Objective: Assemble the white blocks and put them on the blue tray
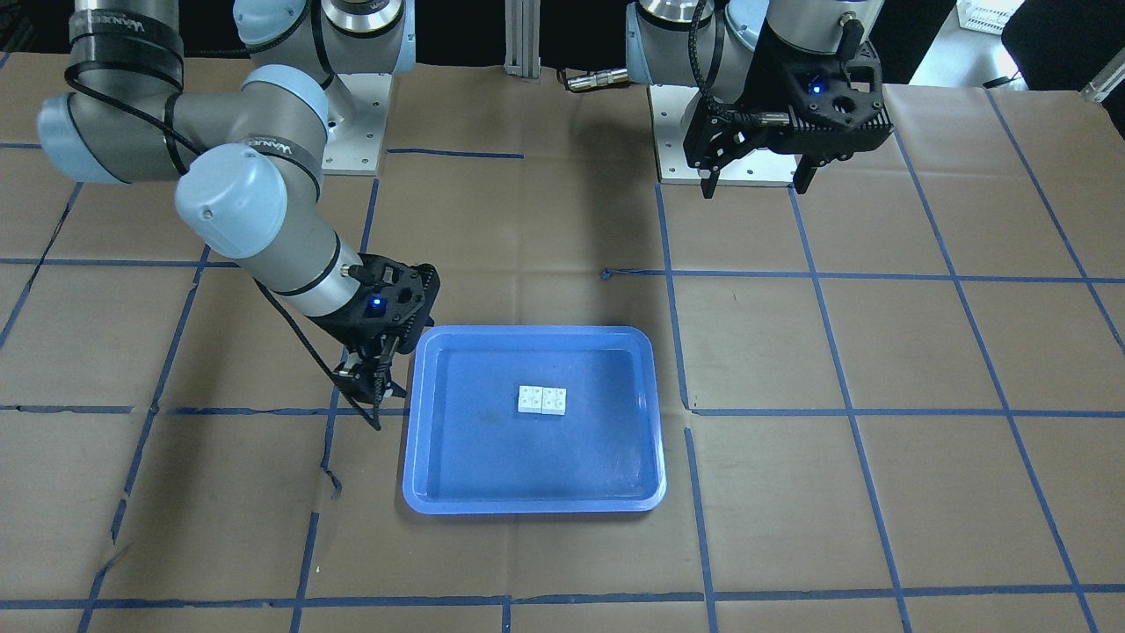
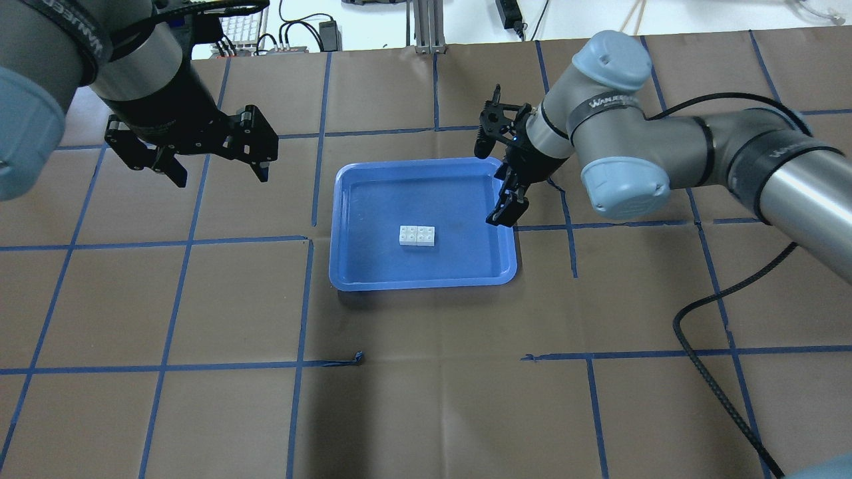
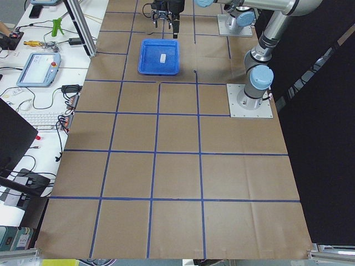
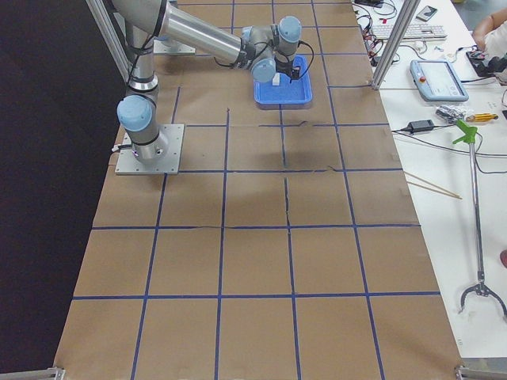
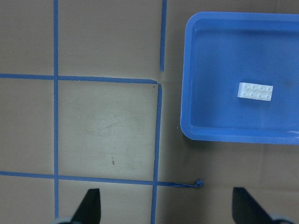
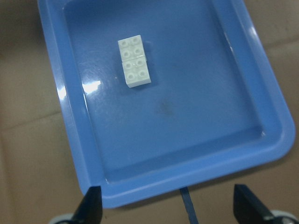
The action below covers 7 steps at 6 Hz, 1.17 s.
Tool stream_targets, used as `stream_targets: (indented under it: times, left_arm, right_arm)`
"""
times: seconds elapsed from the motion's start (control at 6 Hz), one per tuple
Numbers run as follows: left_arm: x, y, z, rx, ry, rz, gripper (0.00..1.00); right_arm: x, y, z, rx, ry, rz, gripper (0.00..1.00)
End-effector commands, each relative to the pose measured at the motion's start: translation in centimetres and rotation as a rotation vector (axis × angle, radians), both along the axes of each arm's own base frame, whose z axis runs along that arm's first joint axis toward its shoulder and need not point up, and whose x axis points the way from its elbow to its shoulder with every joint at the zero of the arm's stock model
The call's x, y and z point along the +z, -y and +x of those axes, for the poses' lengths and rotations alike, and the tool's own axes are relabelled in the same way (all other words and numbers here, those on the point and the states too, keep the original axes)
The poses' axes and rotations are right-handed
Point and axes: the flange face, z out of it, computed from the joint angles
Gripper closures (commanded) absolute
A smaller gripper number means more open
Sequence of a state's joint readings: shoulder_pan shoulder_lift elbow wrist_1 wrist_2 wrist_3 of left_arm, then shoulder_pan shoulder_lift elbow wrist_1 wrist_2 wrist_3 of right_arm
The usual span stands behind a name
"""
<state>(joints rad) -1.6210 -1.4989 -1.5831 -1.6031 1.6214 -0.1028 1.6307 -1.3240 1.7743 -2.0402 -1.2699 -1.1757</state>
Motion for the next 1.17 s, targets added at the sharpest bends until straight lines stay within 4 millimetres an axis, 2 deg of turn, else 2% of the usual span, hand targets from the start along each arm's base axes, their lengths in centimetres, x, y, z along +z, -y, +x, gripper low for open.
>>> stream_targets:
  times: [0.0, 0.17, 0.33, 0.67, 0.83, 1.0]
  left_arm:
    - [0.1, 0.0, 0.1, 0.001, 0.001, -0.002, 0.0]
    - [0.1, 0.0, 0.1, 0.001, 0.001, -0.002, 0.0]
    - [0.1, 0.0, 0.1, 0.001, 0.001, -0.002, 0.0]
    - [0.1, 0.0, 0.1, 0.001, 0.001, -0.002, 0.0]
    - [0.1, 0.0, 0.1, 0.001, 0.001, -0.002, 0.0]
    - [0.1, 0.0, 0.1, 0.001, 0.001, -0.002, 0.0]
  right_arm:
    - [5.5, 1.5, -2.6, -0.236, -0.119, 0.061, 0.0]
    - [9.8, 2.4, -3.7, -0.432, -0.196, 0.071, 0.0]
    - [13.0, 2.7, -4.8, -0.719, -0.281, 0.09, 0.0]
    - [15.6, 2.2, -5.6, -1.114, -0.288, 0.178, 0.0]
    - [17.1, 1.2, -5.3, -1.228, -0.27, 0.187, 0.0]
    - [17.3, 1.2, -5.5, -1.233, -0.264, 0.188, 0.0]
